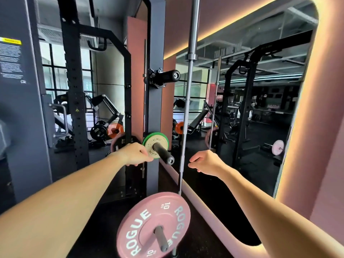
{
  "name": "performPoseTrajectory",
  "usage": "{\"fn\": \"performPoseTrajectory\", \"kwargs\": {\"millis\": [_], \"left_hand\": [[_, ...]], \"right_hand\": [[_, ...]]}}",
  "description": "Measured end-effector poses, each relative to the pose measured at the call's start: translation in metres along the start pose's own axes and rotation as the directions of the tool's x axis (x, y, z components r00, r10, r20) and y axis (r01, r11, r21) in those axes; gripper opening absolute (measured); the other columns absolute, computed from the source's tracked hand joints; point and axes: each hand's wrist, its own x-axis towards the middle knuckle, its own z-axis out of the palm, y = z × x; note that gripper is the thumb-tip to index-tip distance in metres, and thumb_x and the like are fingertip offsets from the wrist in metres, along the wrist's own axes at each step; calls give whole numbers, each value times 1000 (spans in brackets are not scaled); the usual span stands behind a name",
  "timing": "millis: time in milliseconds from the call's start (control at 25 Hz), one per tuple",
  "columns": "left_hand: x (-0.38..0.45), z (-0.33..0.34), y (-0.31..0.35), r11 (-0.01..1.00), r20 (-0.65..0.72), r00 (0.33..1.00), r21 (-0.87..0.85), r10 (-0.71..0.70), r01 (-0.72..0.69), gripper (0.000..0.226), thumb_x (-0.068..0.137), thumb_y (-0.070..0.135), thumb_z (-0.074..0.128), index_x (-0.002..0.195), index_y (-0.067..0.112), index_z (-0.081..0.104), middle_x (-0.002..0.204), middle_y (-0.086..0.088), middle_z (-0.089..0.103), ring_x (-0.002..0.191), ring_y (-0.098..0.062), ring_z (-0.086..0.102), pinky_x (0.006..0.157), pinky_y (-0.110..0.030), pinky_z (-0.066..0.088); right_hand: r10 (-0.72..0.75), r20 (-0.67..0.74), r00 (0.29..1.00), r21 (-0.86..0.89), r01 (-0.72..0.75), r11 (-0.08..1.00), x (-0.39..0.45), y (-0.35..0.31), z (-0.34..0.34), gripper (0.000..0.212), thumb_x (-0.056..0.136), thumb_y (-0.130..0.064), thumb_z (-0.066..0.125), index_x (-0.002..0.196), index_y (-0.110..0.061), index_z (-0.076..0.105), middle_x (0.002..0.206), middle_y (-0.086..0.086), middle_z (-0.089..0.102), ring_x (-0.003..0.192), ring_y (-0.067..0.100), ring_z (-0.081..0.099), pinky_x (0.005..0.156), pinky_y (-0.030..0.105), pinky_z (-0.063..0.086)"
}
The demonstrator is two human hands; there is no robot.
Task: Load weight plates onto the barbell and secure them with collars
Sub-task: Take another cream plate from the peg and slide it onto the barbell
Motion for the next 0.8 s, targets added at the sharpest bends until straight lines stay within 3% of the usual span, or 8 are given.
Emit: {"fn": "performPoseTrajectory", "kwargs": {"millis": [160, 280, 400, 560, 680, 800], "left_hand": [[58, -2, -15, 999, -41, 999, -40, -12, 11, 33, 76, 58, 71, 92, 29, 73, 99, -16, 75, 64, -17, 60, 51, -26, 46], [108, 3, -24, 997, -59, 997, -63, -57, 54, 42, 83, 52, 72, 117, 28, 68, 90, -8, 72, 67, -16, 63, 47, -22, 45], [157, 13, -29, 992, -94, 992, -101, -87, 78, 57, 83, 45, 72, 135, 26, 57, 119, -8, 68, 97, -25, 68, 51, -24, 47], [199, 33, -34, 996, -106, 991, -58, -78, 72, 51, 92, 26, 57, 142, 22, 55, 143, -7, 58, 119, -29, 62, 81, -33, 52], [212, 40, -37, 992, -214, 968, -29, -129, 125, 36, 90, 27, 54, 124, 30, 66, 133, -3, 65, 117, -27, 63, 93, -36, 54], [218, 39, -39, 985, -339, 926, -12, -167, 174, 22, 85, 36, 59, 105, 33, 66, 113, 3, 71, 97, -22, 65, 80, -35, 56]], "right_hand": [[-28, 1, 1000, -3, 28, 1000, 59, -1, 8, 18, 83, -35, 75, 100, -28, 77, 67, -18, 62, 78, 8, 65, 65, 19, 47], [-29, 28, 999, -18, 29, 999, 110, 0, 16, 22, 84, -36, 75, 104, -28, 75, 80, -6, 71, 87, 14, 70, 72, 23, 51], [-42, 43, 998, -33, 43, 999, 161, 0, 22, 27, 84, -36, 74, 109, -26, 74, 90, -2, 74, 91, 16, 70, 76, 25, 53], [-86, 63, 994, -14, 87, 996, 207, -4, 40, 32, 83, -36, 75, 113, -24, 74, 104, -1, 76, 94, 17, 70, 87, 29, 56], [-141, 108, 984, -16, 143, 990, 233, -3, 55, 36, 83, -35, 76, 117, -24, 73, 108, 1, 76, 98, 19, 69, 90, 31, 55], [-171, 153, 973, -35, 178, 983, 258, -2, 62, 45, 82, -38, 76, 125, -24, 68, 119, 2, 73, 109, 22, 67, 99, 33, 51]]}}
